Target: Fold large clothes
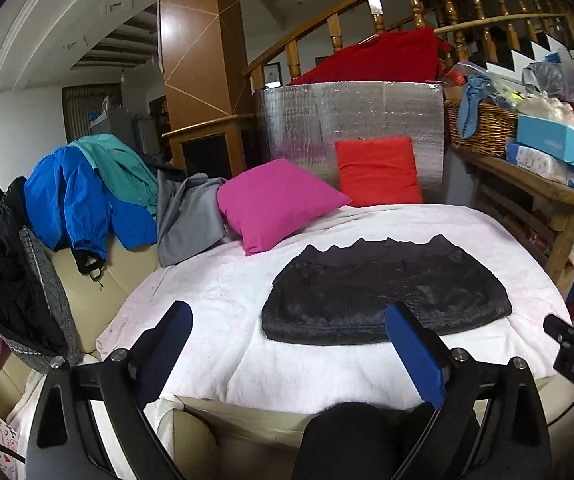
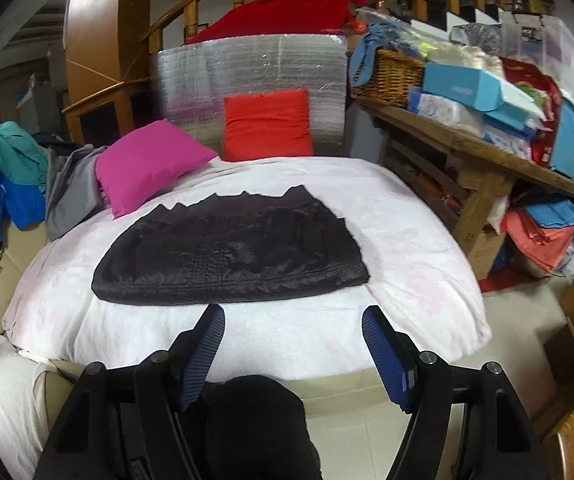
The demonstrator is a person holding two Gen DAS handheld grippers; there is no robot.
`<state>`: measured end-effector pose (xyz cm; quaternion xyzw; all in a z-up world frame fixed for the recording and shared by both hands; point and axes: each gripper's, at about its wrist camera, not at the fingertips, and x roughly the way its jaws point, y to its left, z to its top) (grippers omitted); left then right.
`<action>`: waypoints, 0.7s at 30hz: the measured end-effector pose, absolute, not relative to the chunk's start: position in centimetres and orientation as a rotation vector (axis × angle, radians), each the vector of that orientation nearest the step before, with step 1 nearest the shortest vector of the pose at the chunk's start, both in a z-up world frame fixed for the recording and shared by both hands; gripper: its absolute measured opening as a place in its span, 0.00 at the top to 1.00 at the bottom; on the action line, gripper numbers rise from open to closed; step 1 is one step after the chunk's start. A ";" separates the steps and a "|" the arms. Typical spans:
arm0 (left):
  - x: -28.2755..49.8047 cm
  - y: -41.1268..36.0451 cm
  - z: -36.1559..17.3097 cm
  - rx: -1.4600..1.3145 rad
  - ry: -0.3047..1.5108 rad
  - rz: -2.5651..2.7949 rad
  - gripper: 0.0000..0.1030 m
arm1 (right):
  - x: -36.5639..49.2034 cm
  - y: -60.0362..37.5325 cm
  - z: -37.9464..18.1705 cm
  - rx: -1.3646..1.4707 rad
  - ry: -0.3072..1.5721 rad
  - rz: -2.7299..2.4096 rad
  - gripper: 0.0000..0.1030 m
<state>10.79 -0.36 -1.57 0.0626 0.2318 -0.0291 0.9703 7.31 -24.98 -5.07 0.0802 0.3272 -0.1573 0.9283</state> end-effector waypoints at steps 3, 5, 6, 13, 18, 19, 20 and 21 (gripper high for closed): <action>10.4 -0.3 -1.5 0.126 0.460 -0.056 0.06 | 7.3 -24.6 -4.6 0.164 0.663 -0.320 0.28; 10.4 -0.2 -1.5 0.126 0.465 -0.052 0.06 | 7.3 -24.1 -4.4 0.156 0.661 -0.319 0.28; 10.3 -0.2 -1.6 0.125 0.465 -0.047 0.06 | 7.2 -23.9 -4.4 0.154 0.660 -0.312 0.28; 9.8 -0.1 -1.7 0.130 0.450 -0.026 0.06 | 6.8 -23.4 -4.3 0.174 0.644 -0.293 0.28; 9.5 -0.1 -1.6 0.127 0.453 -0.029 0.06 | 6.1 -23.7 -4.0 0.233 0.604 -0.274 0.28; 9.5 -0.1 -1.6 0.126 0.454 -0.028 0.06 | 5.8 -23.9 -3.9 0.261 0.590 -0.263 0.28; 9.4 -0.1 -1.6 0.125 0.450 -0.025 0.06 | 5.6 -24.0 -3.9 0.287 0.573 -0.252 0.28; 9.4 -0.1 -1.5 0.126 0.446 -0.022 0.06 | 5.5 -24.1 -3.8 0.296 0.565 -0.251 0.28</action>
